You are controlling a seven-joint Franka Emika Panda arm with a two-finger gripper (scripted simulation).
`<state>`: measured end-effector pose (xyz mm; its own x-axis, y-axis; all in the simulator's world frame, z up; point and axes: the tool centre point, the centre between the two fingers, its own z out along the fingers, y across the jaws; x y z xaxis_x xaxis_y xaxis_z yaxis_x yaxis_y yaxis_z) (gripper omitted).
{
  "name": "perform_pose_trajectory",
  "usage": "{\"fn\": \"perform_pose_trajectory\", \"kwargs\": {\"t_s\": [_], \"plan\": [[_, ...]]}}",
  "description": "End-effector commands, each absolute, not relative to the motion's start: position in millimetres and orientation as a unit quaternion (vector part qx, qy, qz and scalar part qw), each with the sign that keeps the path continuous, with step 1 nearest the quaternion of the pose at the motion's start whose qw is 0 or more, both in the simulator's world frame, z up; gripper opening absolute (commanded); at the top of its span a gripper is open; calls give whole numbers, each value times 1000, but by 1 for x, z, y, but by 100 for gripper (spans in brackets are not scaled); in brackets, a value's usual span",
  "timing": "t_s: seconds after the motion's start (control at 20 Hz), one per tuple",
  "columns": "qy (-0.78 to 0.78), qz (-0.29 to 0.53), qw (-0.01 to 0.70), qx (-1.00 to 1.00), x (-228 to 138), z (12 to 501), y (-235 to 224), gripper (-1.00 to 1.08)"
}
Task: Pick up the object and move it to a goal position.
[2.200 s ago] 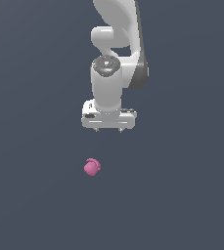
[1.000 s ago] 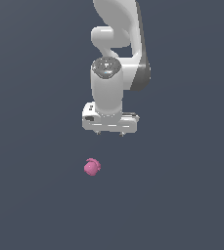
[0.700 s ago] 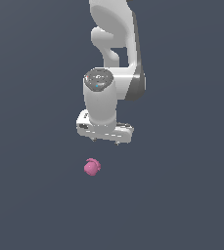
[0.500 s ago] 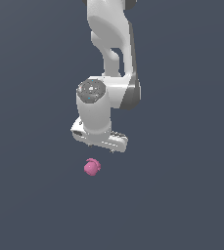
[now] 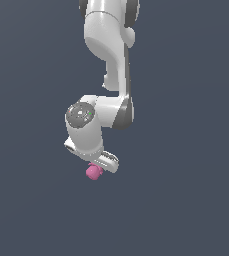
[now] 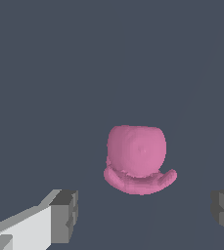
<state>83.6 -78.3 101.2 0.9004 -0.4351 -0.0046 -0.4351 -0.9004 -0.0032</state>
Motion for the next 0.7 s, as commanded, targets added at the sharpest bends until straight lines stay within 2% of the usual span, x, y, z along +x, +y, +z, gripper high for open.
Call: {"fn": "perform_pose_trajectory", "kwargs": {"t_s": [0.0,0.65], "plan": [[235,1,1,-972,88,96,-83,100],[244,0,0,-970,91,75,-88,100]]}}
